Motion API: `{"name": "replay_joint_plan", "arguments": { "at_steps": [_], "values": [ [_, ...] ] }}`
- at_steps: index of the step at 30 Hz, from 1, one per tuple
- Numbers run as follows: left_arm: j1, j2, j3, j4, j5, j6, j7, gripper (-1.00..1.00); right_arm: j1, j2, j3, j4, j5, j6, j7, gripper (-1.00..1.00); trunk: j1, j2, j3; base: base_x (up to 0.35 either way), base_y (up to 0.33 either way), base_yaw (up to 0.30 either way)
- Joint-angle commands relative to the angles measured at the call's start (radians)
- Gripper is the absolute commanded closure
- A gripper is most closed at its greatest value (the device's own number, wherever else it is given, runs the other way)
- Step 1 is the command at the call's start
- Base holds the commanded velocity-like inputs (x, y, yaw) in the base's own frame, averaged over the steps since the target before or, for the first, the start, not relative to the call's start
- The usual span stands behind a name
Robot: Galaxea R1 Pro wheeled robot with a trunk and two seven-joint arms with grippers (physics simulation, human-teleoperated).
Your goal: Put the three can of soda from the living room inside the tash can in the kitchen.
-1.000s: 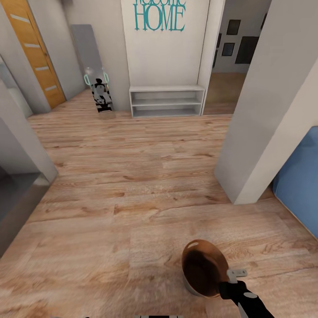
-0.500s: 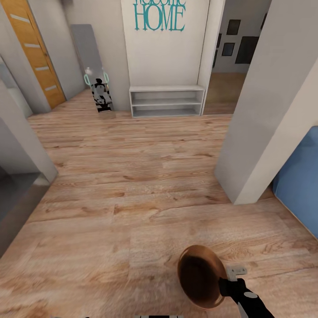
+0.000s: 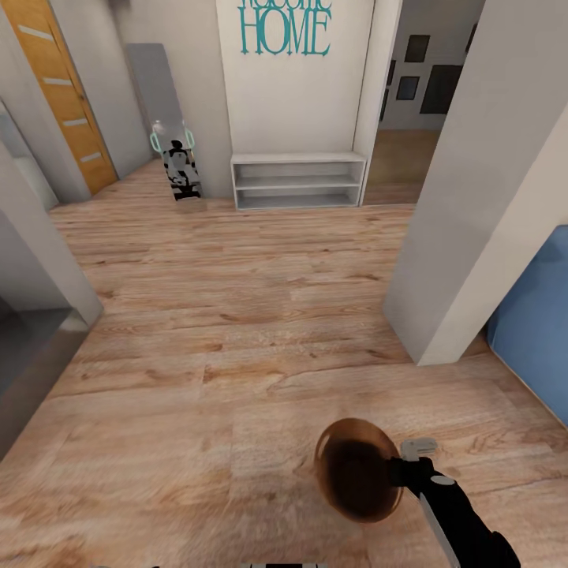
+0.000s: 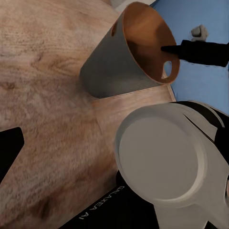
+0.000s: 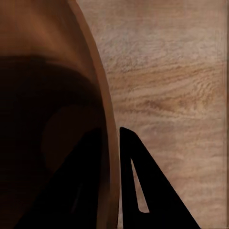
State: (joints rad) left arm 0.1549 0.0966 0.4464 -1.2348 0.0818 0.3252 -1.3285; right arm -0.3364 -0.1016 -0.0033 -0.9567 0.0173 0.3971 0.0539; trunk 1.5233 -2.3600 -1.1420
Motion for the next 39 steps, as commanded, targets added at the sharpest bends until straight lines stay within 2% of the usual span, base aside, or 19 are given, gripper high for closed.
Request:
{"name": "replay_joint_plan", "arguments": {
  "at_steps": [1, 5, 9, 14, 19, 26, 39],
  "values": [
    [0.000, 0.000, 0.000, 0.000, 0.000, 0.000, 0.000, -1.00, 0.002, 0.000, 0.000, -0.038, -0.006, 0.038, 0.006, 1.00, 0.000, 0.000, 0.000, 0.000, 0.000, 0.000],
    [0.000, 0.000, 0.003, 0.000, 0.000, 0.000, 0.000, -1.00, 0.004, 0.001, 0.000, -0.108, -0.006, 0.109, 0.006, 1.00, 0.000, 0.000, 0.000, 0.000, 0.000, 0.000],
    [0.000, 0.000, 0.011, -0.001, 0.001, 0.000, 0.000, -1.00, 0.012, 0.002, 0.000, -0.196, -0.007, 0.216, 0.006, 1.00, 0.000, 0.000, 0.000, 0.000, 0.000, 0.000],
    [0.000, 0.000, 0.016, -0.001, 0.001, 0.000, -0.001, -1.00, 0.019, 0.004, -0.001, -0.318, -0.008, 0.423, 0.006, 1.00, 0.000, 0.000, 0.000, 0.000, 0.000, 0.000],
    [0.000, 0.000, 0.017, -0.003, 0.001, 0.000, -0.001, -1.00, 0.020, 0.008, 0.000, -0.407, -0.009, 0.552, 0.006, 1.00, 0.000, 0.000, 0.000, 0.000, 0.000, 0.000],
    [0.000, 0.000, 0.029, -0.003, 0.001, 0.000, -0.001, -1.00, 0.028, 0.010, 0.000, -0.486, -0.010, 0.598, 0.006, 1.00, 0.000, 0.000, 0.000, 0.000, 0.000, 0.000],
    [0.000, 0.000, 0.038, -0.003, 0.001, 0.000, -0.001, -1.00, 0.034, 0.010, -0.001, -0.509, -0.010, 0.608, 0.006, 1.00, 0.000, 0.000, 0.000, 0.000, 0.000, 0.000]
  ]
}}
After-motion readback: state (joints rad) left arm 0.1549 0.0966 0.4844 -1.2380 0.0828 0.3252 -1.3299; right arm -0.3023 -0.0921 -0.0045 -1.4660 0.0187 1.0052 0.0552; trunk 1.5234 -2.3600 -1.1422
